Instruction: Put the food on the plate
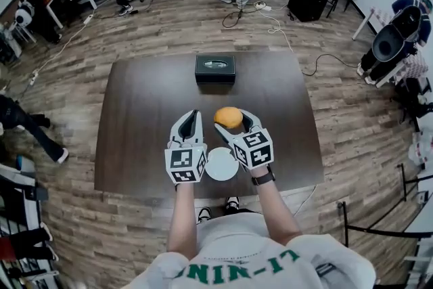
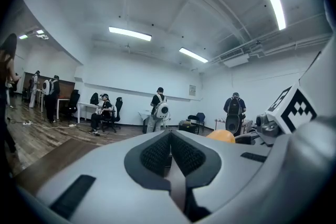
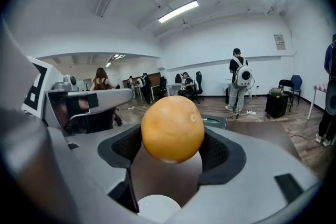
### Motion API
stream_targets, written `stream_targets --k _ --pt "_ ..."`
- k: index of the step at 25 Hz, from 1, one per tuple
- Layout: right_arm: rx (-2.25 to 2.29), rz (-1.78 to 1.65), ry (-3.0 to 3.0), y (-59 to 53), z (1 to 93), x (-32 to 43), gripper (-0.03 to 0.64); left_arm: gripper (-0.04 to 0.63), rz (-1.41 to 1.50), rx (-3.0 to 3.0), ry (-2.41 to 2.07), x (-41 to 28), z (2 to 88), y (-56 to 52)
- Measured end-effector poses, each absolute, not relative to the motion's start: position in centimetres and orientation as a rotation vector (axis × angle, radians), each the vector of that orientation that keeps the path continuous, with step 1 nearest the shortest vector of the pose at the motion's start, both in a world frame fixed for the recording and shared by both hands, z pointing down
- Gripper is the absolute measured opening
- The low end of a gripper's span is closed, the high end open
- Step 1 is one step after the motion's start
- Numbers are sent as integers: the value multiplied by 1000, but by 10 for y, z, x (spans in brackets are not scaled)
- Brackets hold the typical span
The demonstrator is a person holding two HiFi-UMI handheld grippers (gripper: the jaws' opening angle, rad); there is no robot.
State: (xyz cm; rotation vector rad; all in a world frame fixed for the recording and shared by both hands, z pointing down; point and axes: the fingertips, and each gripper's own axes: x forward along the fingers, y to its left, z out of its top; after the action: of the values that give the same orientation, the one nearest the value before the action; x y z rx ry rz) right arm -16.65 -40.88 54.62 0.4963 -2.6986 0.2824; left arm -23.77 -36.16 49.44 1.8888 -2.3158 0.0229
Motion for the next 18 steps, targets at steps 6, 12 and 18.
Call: stream_targets --k 6,12,18 --pt "452 417 -2615 -403 602 -167 344 15 72 1848 -2288 -242 522 -359" --pt "370 452 -2512 -382 657 -161 344 15 100 1837 -2241 -236 546 -354" --pt "329 461 -2387 -351 715 -150 344 15 102 1843 -2238 -232 572 -338"
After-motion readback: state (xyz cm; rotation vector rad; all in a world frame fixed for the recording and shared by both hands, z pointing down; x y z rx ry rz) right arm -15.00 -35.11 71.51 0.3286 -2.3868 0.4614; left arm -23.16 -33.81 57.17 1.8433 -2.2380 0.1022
